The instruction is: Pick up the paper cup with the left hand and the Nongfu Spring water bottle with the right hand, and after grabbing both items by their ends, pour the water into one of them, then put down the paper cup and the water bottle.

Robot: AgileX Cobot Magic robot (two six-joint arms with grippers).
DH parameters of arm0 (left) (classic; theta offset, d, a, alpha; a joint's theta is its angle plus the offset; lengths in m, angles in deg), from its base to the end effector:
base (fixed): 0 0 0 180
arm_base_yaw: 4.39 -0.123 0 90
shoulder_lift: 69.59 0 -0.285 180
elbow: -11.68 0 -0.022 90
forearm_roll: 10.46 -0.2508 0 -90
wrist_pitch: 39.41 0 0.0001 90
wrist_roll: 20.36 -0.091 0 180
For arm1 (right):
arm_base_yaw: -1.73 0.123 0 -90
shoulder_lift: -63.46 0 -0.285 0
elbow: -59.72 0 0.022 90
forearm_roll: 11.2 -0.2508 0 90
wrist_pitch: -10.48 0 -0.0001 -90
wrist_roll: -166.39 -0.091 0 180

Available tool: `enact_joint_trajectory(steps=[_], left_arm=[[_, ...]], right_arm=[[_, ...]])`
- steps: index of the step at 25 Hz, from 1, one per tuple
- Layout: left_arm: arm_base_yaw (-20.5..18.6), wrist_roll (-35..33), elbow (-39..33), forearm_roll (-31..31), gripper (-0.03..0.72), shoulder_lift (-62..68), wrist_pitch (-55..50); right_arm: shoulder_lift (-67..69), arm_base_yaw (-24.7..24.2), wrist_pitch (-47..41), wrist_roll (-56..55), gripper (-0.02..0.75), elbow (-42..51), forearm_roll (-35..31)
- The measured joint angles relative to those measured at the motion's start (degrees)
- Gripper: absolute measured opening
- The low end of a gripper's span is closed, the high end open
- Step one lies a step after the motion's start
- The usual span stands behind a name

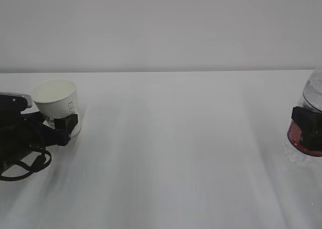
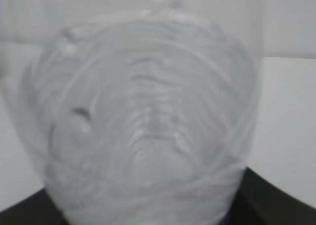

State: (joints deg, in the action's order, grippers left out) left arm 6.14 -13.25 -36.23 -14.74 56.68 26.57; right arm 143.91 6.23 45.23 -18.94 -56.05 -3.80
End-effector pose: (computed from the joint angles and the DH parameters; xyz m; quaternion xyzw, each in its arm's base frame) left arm 0.2959 -0.0613 0.0770 0.0565 0.8082 -0.1083 0.5762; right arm 0.1997 0.0224 0.1808 -0.0586 0.8175 0.0488 0.5708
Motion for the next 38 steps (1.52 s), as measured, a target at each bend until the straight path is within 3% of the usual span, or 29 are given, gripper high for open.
enact_joint_trajectory(steps=[7,23,38], left_arm=[[0.0,2.9,0.0,0.0,0.692,0.0,0.0],[0.0,-3.0,0.0,-2.7,0.692,0.0,0.0],[0.0,-2.8,0.4,-2.0,0.692,0.6,0.0]], right_arm=[[0.0,0.0,0.0,0.0,0.43,0.0,0.0],[0.0,0.0,1.3,0.0,0.43,0.0,0.0],[0.0,0.0,1.3,0.0,0.43,0.0,0.0]])
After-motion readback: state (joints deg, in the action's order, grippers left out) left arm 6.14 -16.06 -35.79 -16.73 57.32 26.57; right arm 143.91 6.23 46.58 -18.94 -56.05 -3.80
